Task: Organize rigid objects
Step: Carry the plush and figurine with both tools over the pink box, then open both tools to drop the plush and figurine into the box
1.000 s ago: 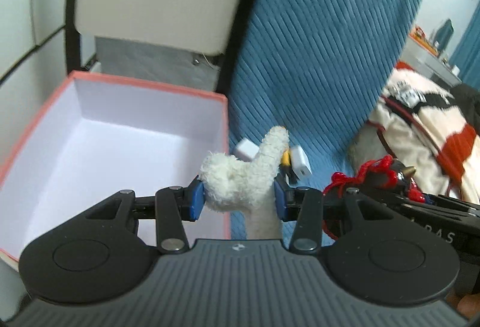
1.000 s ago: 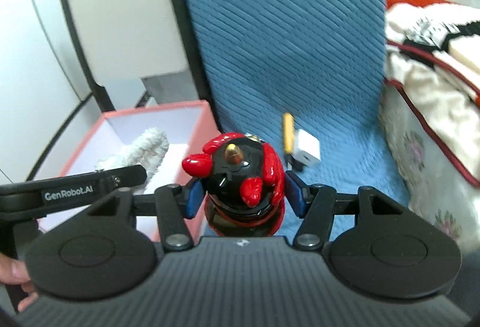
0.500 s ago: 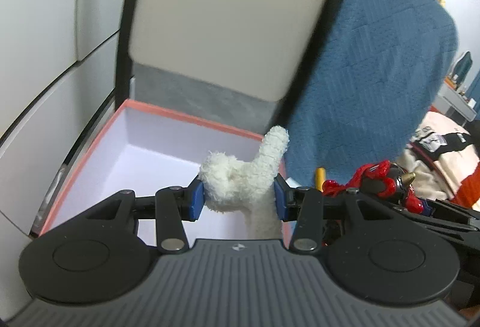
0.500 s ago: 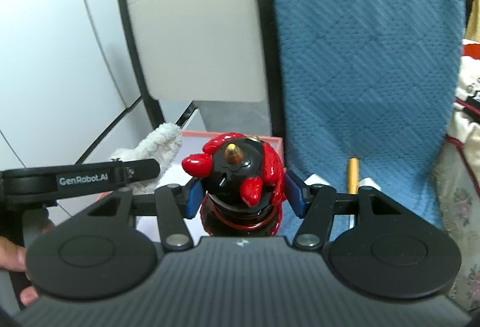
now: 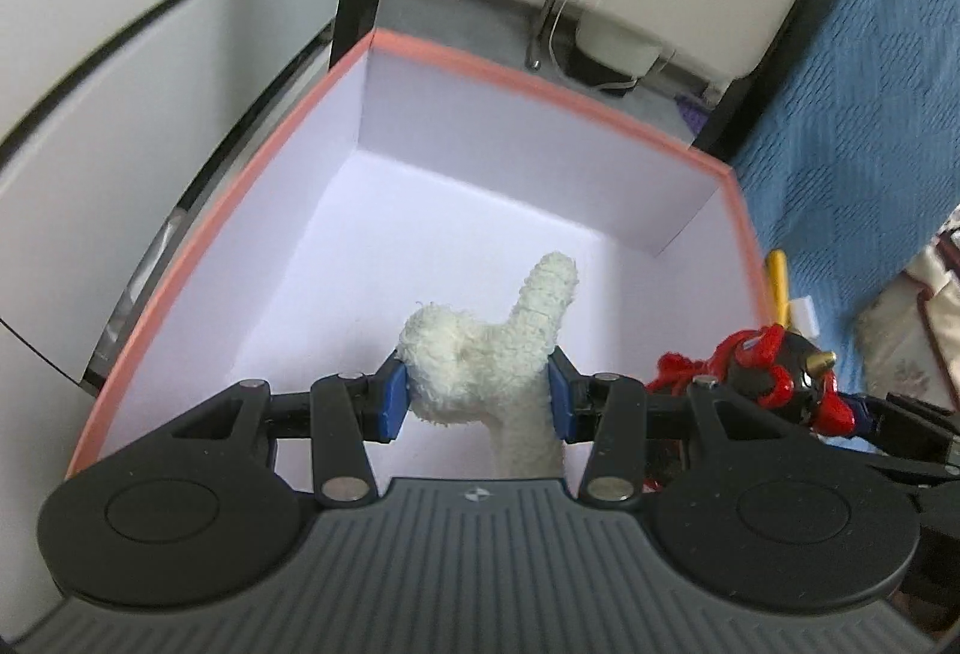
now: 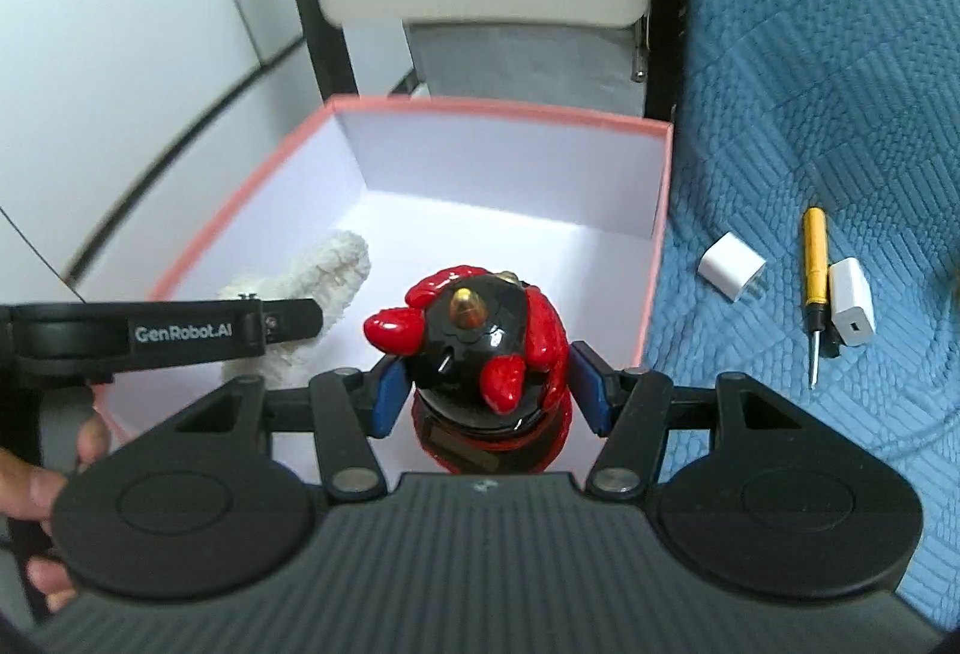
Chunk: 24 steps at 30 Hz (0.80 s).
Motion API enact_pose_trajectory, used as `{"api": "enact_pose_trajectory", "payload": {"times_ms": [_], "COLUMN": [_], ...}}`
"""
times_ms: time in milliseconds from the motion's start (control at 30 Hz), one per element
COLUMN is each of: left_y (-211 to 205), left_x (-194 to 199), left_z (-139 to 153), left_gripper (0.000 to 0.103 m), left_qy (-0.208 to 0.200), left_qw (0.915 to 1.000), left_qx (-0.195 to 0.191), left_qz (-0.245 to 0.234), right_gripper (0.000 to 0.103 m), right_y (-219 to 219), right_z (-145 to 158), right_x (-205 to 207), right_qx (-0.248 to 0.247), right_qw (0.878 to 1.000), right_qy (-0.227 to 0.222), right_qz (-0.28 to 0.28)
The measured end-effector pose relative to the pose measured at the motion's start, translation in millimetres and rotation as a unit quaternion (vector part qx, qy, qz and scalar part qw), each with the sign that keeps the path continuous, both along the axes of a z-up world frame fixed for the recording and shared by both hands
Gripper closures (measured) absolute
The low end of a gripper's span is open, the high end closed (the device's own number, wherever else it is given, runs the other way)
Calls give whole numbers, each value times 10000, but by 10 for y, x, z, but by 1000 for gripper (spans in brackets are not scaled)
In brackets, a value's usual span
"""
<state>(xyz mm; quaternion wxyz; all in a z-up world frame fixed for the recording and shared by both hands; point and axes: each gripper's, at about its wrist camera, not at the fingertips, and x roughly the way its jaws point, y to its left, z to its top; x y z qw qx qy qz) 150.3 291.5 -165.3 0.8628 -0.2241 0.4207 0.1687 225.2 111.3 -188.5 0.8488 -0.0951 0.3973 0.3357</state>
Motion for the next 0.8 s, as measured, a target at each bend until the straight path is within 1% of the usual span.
{"api": "enact_pose_trajectory", "payload": {"times_ms": [67,133,300,367,433,500,633,800], "left_y": [59,86,58,35,26,29,10,-116], "left_x": [3,63,99,99,92,79,29,-56], "left_z": [-82,-158,-277,-285,-267,-214,-47,256], "left_gripper": [52,52,52,51,45,41,41,41], "left_qy": [120,172,275,264,232,173,13,-279], "left_qw": [9999,9998,9992,9992,9994,9997,10000,9994], "left_qx": [-14,-90,-270,-279,-226,-158,-59,207], "left_qz": [32,45,-57,-86,-80,-22,24,-30], "right_gripper": [43,43,43,42,42,43,42,42], "right_y": [64,120,150,142,133,116,70,-141], "right_z": [-86,-144,-197,-191,-162,-108,10,280], "right_x": [9,7,57,71,70,50,26,-30], "right_qx": [-49,-151,-171,-185,-174,-80,99,594], "right_qw": [9999,9998,9995,9994,9995,9998,9998,9981], "right_qy": [109,100,259,287,260,195,164,-148], "right_qz": [-5,-7,-12,-30,-47,-29,27,-84]}}
